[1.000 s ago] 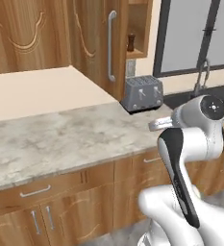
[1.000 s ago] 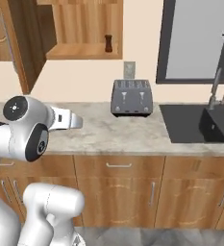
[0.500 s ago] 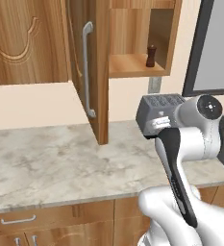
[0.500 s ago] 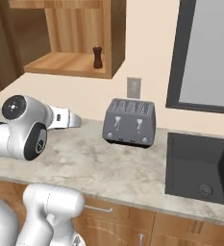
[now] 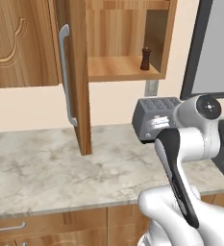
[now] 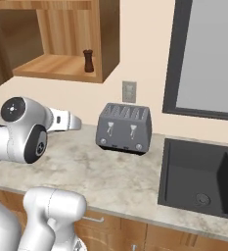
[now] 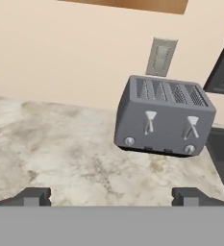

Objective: Take 2 condiments from the cabinet and move them on the counter near the stove.Make sure the condiments are lined up with each other, next to each other.

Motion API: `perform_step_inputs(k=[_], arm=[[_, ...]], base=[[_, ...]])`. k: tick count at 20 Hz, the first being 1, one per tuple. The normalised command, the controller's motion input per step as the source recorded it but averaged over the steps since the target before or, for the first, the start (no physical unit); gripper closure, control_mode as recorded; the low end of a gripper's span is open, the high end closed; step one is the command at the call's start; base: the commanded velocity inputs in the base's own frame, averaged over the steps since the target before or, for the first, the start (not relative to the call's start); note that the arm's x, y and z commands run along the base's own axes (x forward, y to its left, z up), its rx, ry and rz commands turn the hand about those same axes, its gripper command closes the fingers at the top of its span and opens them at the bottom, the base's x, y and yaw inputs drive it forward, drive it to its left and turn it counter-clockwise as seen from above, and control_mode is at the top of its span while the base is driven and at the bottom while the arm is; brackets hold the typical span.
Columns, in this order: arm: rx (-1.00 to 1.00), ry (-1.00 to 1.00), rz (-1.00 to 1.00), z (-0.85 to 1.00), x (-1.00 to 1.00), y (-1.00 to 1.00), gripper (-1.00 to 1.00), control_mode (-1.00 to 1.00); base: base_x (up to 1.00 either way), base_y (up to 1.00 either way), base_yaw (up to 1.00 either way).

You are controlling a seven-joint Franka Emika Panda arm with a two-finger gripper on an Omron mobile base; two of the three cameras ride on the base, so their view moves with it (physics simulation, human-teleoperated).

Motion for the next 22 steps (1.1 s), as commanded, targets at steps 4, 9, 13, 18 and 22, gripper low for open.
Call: perform_step_inputs(k=[4, 9, 13, 18, 22], arm=[[0.00, 0.00, 0.00, 0.00, 0.00, 0.00, -1.00, 1.00], [0.00, 0.00, 0.00, 0.00, 0.00, 0.00, -1.00, 1.00], [0.00, 0.00, 0.00, 0.00, 0.00, 0.00, -1.00, 1.00], [0.00, 0.00, 0.00, 0.00, 0.00, 0.00, -1.00, 1.00], [0.00, 0.00, 0.00, 0.00, 0.00, 0.00, -1.00, 1.00]], base=[[0.52, 0.00, 0.00], [0.88, 0.10, -0.01], [0.99, 0.07, -0.01], [0.64, 0.01, 0.00], [0.01, 0.00, 0.00]])
